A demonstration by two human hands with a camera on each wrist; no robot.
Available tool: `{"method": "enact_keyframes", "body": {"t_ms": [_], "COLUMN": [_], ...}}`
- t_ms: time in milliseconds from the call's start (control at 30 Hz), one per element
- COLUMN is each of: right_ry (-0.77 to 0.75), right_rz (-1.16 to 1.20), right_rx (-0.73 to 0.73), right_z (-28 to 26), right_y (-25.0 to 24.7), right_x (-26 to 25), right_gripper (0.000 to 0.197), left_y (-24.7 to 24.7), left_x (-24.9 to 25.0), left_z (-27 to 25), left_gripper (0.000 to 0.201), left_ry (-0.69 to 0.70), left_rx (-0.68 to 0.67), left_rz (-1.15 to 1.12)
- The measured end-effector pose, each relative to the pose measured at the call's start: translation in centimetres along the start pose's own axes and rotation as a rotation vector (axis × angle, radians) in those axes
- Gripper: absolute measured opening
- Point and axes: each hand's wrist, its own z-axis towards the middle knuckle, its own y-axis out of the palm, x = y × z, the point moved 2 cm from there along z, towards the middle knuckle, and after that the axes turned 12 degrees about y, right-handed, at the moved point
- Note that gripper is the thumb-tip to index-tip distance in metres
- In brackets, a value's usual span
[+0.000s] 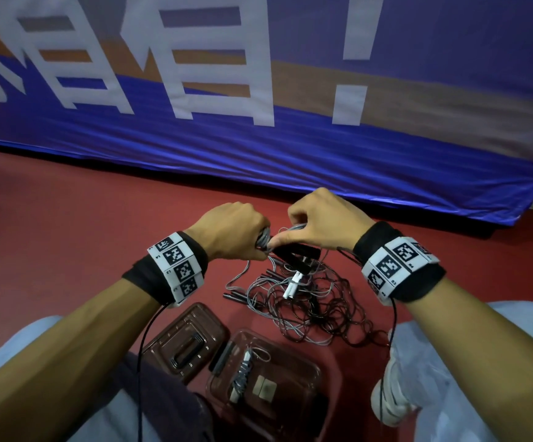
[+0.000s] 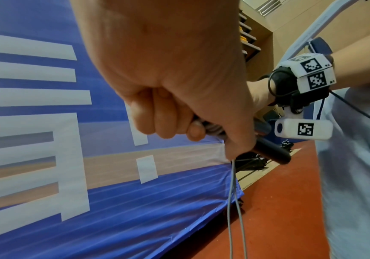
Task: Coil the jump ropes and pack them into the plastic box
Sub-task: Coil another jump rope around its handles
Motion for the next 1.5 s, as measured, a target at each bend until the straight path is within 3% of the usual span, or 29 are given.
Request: {"method": "enact_keyframes", "body": {"t_ms": [100,233,367,467,533,633,767,800,867,967,1033,1100,1167,1200,1300,1367,1433,1500], "right_ry": [0.045,-0.003,0.056,0.099,0.168,0.191,0.272,0.291,0.285,0.152,0.070,0.216,0.384,0.363,0.107,-0.007,0.017,0.085], "right_rz": [0.160,0.556,0.939,1.104,1.091,0.838,0.472,0.425,0.487,0.890,1.090,0.904,0.562,0.561,1.015,1.172,1.125,0.957], "right_rx": [-0.064,-0.189,-0.218,-0.145,-0.114,-0.123,-0.258,-0.263,-0.129,0.283,0.416,0.339,0.112,0.097,0.249,0.228,0.146,0.075], "right_z": [0.1,0.7,0.9,1.3,1.6,1.5,1.0,1.1,1.8,2.4,2.6,3.0,2.9,2.7,2.1,1.5,0.9,1.3], "right_y": [0.0,0.3,1.6,2.6,3.4,5.0,8.1,8.3,6.9,0.1,-3.0,-1.9,0.9,1.3,-2.4,-4.3,-3.5,-1.6], "right_x": [0.2,0.1,-1.3,-2.1,-2.3,-2.0,-0.9,-0.9,-1.7,-4.3,-4.1,-2.0,-0.6,-0.8,-3.9,-5.1,-4.5,-3.1], "right_gripper": [0.080,0.088,0.072,0.058,0.062,0.079,0.059,0.058,0.058,0.057,0.059,0.061,0.059,0.057,0.053,0.054,0.054,0.052], "left_y": [-0.2,-1.5,-3.3,-3.9,-4.4,-5.4,-5.4,-5.0,-4.3,-3.7,-3.7,-3.6,-3.6,-3.4,-3.3,-3.1,-3.0,-2.7], "left_x": [0.2,1.3,0.7,0.0,-0.5,-1.8,-3.7,-4.0,-4.3,-4.8,-4.8,-4.5,-3.7,-3.5,-3.1,-2.9,-2.0,-0.8], "left_z": [-0.5,-1.0,-1.4,-1.5,-1.4,-1.4,-1.6,-1.5,-1.1,-0.7,-0.5,-0.2,0.1,0.3,0.7,0.9,1.4,2.1], "left_gripper": [0.031,0.024,0.030,0.025,0.024,0.028,0.040,0.041,0.040,0.042,0.044,0.044,0.044,0.045,0.043,0.030,0.022,0.031], "left_ry": [0.058,0.084,0.050,-0.021,-0.104,-0.256,-0.374,-0.407,-0.488,-0.563,-0.565,-0.546,-0.547,-0.549,-0.536,-0.526,-0.468,-0.373], "left_rx": [0.049,0.252,0.443,0.546,0.658,0.922,1.167,1.180,1.155,1.099,1.078,1.051,1.033,1.024,1.026,1.005,0.921,0.722], "left_rz": [-0.136,-0.378,-0.481,-0.525,-0.563,-0.677,-0.853,-0.866,-0.894,-0.930,-0.928,-0.928,-0.919,-0.921,-0.967,-1.093,-1.380,-1.727]}}
